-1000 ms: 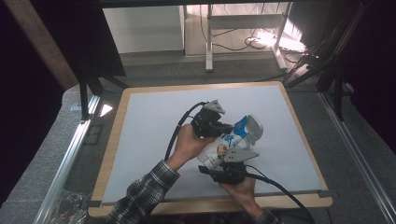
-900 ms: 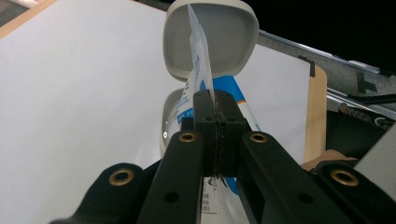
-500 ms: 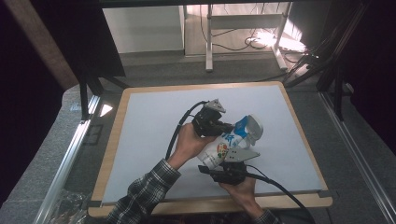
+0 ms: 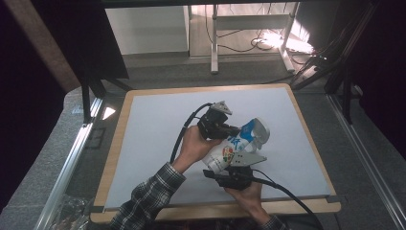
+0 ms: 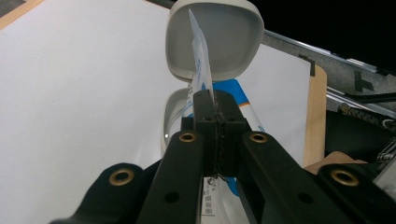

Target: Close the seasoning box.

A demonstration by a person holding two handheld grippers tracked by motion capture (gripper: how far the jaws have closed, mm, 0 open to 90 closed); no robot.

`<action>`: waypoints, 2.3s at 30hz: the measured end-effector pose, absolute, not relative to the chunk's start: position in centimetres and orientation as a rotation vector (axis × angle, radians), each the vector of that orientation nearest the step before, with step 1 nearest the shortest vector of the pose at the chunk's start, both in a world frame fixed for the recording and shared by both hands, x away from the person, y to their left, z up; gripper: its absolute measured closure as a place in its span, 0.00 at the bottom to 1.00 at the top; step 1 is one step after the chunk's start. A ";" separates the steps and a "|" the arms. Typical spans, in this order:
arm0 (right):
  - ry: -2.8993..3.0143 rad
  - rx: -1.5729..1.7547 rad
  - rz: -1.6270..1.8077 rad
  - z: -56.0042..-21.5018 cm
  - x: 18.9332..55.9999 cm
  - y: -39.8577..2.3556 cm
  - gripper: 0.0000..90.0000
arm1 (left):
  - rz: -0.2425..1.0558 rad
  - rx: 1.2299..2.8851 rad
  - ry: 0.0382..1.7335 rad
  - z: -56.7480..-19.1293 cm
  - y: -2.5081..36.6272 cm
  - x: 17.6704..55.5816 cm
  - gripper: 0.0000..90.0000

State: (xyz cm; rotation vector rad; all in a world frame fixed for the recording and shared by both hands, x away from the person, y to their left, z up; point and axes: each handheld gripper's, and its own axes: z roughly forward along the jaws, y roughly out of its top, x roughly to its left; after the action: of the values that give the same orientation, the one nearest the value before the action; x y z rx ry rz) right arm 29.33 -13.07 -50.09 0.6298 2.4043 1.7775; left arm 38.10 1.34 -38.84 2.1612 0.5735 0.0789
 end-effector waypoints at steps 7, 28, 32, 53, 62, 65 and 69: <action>2.404 0.635 1.780 -50.0 29.3 -13.1 0.71 | 0.075 2.163 0.576 -38.8 1.2 38.1 0.99; 2.402 0.645 1.778 -49.9 29.2 -13.0 0.70 | 0.054 2.162 0.587 -38.6 1.0 38.3 0.99; 2.403 0.649 1.781 -49.8 29.2 -13.0 0.70 | 0.055 2.163 0.589 -38.6 0.9 38.3 0.99; 2.395 0.658 1.781 -49.8 29.2 -13.0 0.71 | 0.058 2.162 0.592 -38.5 0.8 38.3 0.99; 2.403 0.664 1.797 -49.7 29.2 -13.0 0.72 | 0.054 2.163 0.600 -38.5 0.8 38.4 0.99; 2.402 0.665 1.798 -49.7 29.2 -13.0 0.72 | 0.053 2.164 0.602 -38.5 0.8 38.4 0.99; 2.398 0.665 1.798 -49.6 29.2 -13.0 0.72 | 0.050 2.164 0.601 -38.4 0.8 38.5 0.99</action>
State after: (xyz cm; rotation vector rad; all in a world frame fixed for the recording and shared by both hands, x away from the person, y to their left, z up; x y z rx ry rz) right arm 29.20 -13.01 -49.62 0.6653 2.3981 1.7980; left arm 38.52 0.77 -38.42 2.1638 0.6012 0.0501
